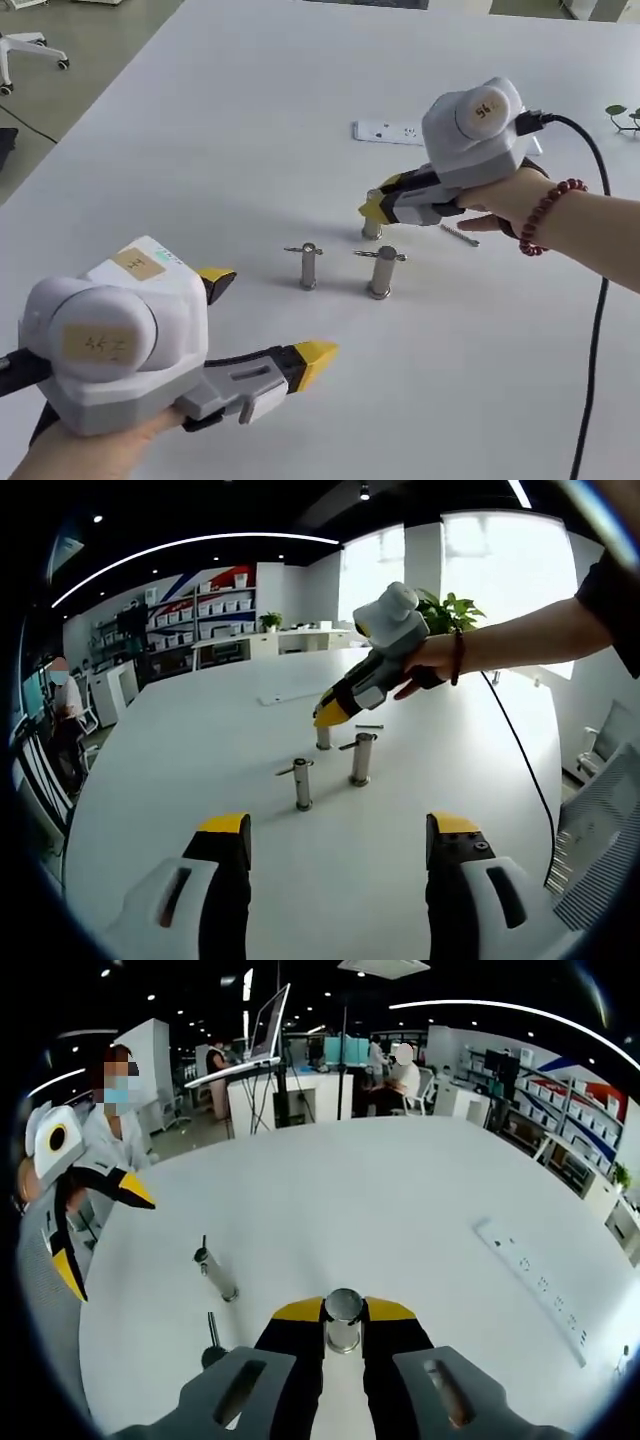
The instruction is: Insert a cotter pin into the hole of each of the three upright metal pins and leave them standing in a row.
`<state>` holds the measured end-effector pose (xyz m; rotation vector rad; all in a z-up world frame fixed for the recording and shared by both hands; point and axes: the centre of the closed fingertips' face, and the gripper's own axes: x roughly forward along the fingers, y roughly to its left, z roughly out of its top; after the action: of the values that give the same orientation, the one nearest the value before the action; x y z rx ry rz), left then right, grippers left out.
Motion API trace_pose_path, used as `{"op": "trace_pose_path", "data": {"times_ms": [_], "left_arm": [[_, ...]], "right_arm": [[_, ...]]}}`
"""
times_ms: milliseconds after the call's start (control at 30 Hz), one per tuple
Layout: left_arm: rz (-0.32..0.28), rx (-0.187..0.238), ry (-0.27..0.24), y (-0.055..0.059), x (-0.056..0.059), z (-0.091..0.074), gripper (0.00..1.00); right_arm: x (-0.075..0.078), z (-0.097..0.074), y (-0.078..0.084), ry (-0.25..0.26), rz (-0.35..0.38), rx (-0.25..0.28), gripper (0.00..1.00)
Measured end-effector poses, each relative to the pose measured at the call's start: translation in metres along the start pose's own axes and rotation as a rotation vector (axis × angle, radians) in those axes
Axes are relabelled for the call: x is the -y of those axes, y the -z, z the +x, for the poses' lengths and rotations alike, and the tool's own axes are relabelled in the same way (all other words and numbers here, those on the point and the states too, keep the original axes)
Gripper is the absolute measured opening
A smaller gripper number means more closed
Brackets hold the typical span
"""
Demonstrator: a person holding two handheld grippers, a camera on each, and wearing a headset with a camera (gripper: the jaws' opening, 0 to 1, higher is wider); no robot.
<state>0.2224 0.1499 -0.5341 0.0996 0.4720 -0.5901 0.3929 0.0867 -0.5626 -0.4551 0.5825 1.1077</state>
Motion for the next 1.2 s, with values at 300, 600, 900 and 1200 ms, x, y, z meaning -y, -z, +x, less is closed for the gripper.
{"op": "trace_pose_path", "data": {"times_ms": [300,600,900,1200], "left_arm": [[-0.008,0.021,0.004,-0.006,0.002,0.0,0.69],[-0.004,0.023,0.007,-0.007,0.006,-0.002,0.69],[0.0,0.024,0.013,-0.008,0.01,-0.003,0.68],[0.01,0.059,0.013,-0.014,0.012,-0.004,0.65]], "right_arm": [[-0.01,-0.023,0.011,0.006,-0.015,-0.015,0.08],[-0.019,-0.041,0.029,0.001,0.0,-0.029,0.08],[-0.035,-0.061,0.041,-0.013,-0.01,-0.04,0.08],[-0.049,-0.075,0.045,-0.04,-0.034,-0.027,0.08]]}}
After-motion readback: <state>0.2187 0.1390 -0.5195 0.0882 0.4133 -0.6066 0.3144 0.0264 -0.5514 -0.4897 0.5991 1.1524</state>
